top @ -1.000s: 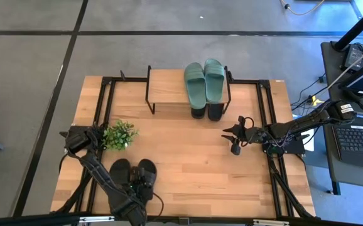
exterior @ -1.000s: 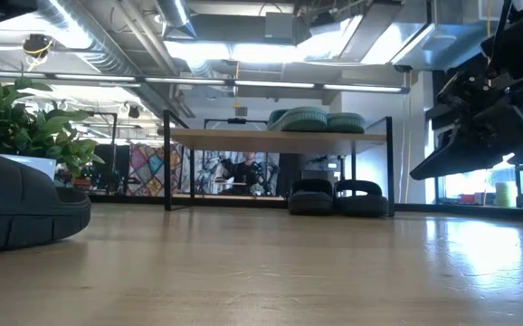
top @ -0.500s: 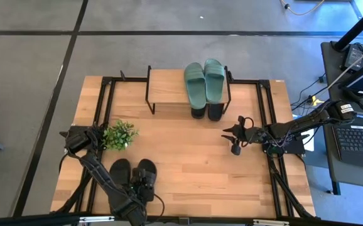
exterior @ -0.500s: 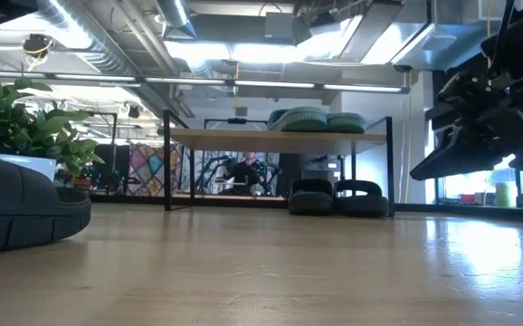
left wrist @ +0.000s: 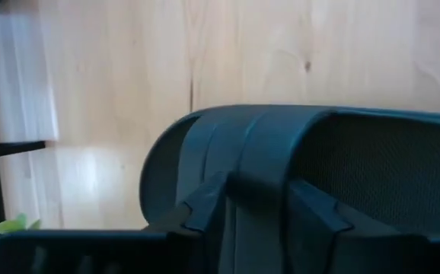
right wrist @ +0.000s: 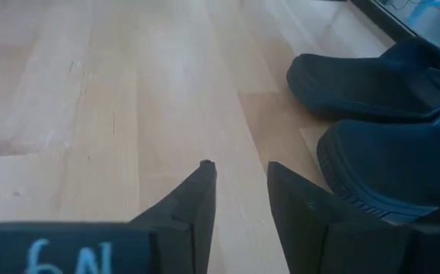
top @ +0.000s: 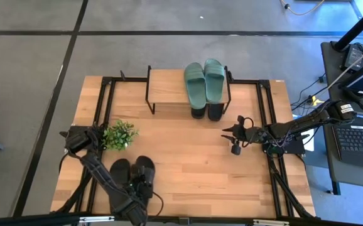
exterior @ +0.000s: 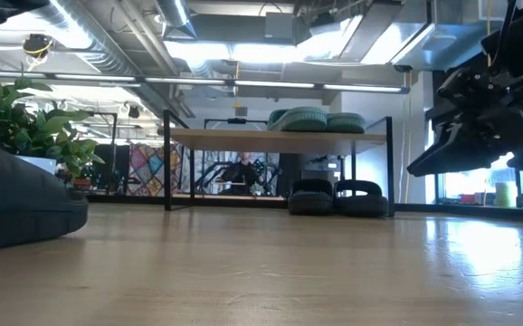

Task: Pick and place slides into the shelf
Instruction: Put the black slide under the shelf

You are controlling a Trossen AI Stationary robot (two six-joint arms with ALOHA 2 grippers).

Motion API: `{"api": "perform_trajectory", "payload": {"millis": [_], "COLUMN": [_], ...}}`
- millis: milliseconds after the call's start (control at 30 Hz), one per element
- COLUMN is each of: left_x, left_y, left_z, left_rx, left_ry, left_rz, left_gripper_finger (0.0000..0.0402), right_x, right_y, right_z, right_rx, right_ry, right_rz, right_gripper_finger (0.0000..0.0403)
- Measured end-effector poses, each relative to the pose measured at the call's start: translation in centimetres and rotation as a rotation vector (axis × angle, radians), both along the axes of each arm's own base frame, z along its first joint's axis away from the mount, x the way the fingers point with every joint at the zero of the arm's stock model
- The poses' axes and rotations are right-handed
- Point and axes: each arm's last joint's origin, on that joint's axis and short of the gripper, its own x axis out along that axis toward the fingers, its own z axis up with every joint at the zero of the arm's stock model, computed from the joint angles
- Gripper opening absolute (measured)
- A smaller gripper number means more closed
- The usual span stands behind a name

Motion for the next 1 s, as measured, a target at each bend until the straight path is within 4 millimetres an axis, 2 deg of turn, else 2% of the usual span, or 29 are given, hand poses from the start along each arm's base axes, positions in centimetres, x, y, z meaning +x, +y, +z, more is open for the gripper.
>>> {"api": "perform_trajectory", "payload": {"millis": [267, 567, 667, 800, 1000], "left_x": [1.2, 4.2, 5.6, 7.5, 10.8], "left_y": [1.3, 5.0, 6.5, 8.4, 11.7], "left_z": [0.0, 0.4, 1.7, 4.7, 8.0], "left_rx": [0.008, 0.056, 0.122, 0.263, 0.350], "left_ry": [0.000, 0.021, 0.022, 0.009, 0.031], "left_rz": [0.048, 0.149, 0.145, 0.083, -0.009], "left_gripper_finger": [0.0013, 0.0006, 0.0004, 0.0003, 0.0002], "right_x": [0.0, 0.0, 0.0, 0.0, 0.0], "right_y": [0.0, 0.0, 0.0, 0.0, 0.0], "right_z": [0.0, 0.0, 0.0, 0.0, 0.0], "right_rx": [-0.003, -0.003, -0.003, -0.003, -0.003], "right_ry": [0.000, 0.000, 0.001, 0.001, 0.001], "right_rz": [0.002, 0.002, 0.002, 0.002, 0.002], "right_gripper_finger": [0.0122, 0.0122, 0.0122, 0.0122, 0.0122]}}
